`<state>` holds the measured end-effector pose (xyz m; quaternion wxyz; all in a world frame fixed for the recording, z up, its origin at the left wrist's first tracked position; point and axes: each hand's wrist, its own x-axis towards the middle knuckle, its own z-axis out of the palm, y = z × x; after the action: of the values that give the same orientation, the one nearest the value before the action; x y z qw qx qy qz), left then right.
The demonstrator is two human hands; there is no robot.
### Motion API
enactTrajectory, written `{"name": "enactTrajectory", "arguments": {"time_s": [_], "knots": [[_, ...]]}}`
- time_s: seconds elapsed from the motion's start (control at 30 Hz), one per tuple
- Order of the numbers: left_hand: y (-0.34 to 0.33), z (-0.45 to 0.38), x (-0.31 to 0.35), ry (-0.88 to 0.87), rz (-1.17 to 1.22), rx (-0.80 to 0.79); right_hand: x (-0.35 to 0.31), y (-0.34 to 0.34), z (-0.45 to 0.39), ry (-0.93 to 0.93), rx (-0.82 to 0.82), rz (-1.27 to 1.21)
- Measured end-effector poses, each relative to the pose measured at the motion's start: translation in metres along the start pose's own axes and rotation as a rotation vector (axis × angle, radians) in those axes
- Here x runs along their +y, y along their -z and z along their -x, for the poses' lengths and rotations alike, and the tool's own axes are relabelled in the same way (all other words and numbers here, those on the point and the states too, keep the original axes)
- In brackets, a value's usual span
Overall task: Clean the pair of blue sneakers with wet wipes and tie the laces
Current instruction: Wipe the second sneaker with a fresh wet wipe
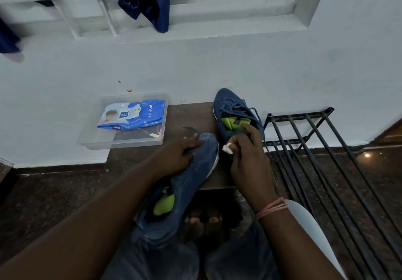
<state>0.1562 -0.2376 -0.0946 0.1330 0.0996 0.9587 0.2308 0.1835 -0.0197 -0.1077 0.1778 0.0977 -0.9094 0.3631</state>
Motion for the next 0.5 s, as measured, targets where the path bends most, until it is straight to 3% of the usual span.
{"name": "enactTrajectory", "arguments": {"time_s": [0.1, 0.23, 0.33, 0.5], "knots": [[0.015, 0.006, 0.02, 0.036, -0.186, -0.014, -0.009, 0.009, 0.005, -0.008, 0.086, -0.1], [0.009, 0.033, 0.059, 0.212, -0.437, 0.036, -0.027, 0.019, 0.012, -0.031, 0.167, -0.206], [-0.017, 0.058, 0.069, 0.422, -0.302, -0.032, -0.04, 0.024, 0.024, -0.014, 0.2, -0.255], [-0.023, 0.062, 0.041, 0.379, -0.124, 0.165, -0.044, 0.017, 0.033, 0.031, 0.075, -0.341]]}}
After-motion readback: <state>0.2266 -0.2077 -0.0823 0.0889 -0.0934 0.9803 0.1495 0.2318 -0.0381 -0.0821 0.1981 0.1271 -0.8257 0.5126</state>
